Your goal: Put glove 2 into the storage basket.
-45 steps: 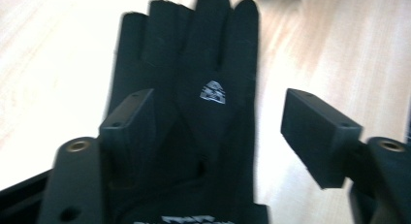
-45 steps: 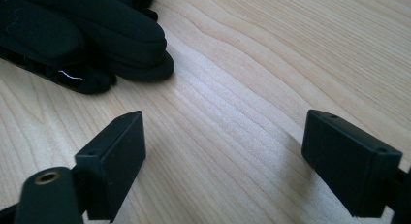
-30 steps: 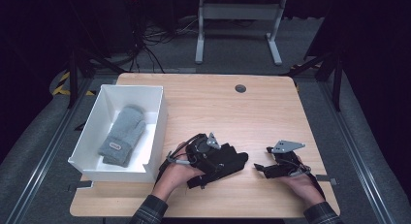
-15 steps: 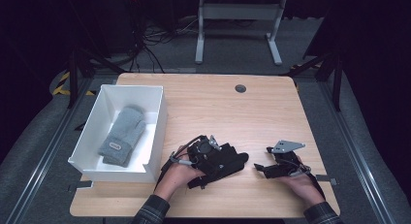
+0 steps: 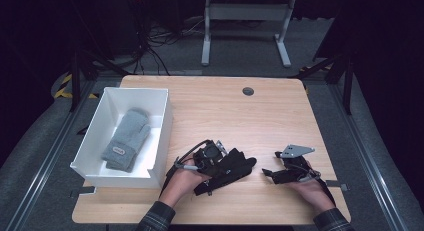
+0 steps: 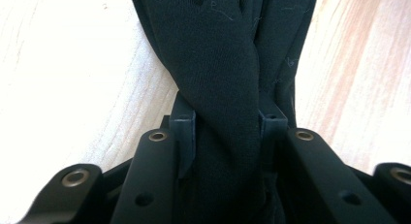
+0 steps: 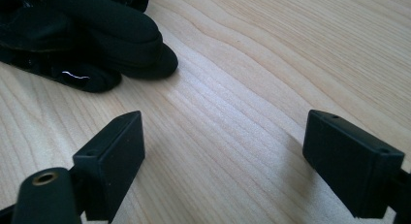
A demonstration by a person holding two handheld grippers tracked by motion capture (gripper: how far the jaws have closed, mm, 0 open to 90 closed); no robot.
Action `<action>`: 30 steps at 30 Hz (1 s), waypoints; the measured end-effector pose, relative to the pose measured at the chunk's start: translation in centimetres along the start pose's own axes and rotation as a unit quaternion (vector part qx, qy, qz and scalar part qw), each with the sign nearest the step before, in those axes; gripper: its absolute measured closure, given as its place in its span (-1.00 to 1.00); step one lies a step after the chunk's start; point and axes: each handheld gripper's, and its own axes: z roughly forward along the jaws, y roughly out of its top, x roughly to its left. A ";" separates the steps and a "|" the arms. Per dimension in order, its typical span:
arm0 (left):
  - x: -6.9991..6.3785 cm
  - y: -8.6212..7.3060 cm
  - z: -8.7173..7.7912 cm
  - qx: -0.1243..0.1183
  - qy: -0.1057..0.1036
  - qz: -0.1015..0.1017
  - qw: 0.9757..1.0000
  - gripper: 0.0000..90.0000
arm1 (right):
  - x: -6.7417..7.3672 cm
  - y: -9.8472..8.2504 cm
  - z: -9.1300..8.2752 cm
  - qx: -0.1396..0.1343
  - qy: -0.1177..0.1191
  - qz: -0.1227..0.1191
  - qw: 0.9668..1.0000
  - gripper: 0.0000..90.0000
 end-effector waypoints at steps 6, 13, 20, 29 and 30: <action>-0.3 0.2 -1.4 -0.016 -0.003 -0.023 1.000 0.57 | 0.0 0.0 0.0 0.001 0.000 0.000 1.000 -0.66; -1.0 1.1 -4.9 -0.044 0.011 -0.040 0.998 0.58 | 0.0 0.0 0.0 0.001 0.000 0.000 1.000 -0.66; -1.0 2.2 -9.8 -0.070 0.029 -0.054 0.996 0.58 | 0.0 0.0 0.0 0.000 0.000 0.000 1.000 -0.66; 0.4 2.0 -15.5 -0.096 0.061 -0.071 0.991 0.58 | 0.0 0.0 0.0 0.000 0.000 0.000 1.000 -0.66; 0.7 1.8 -16.2 -0.101 0.065 -0.076 0.990 0.58 | 0.0 0.0 0.0 0.000 0.000 0.000 1.000 -0.66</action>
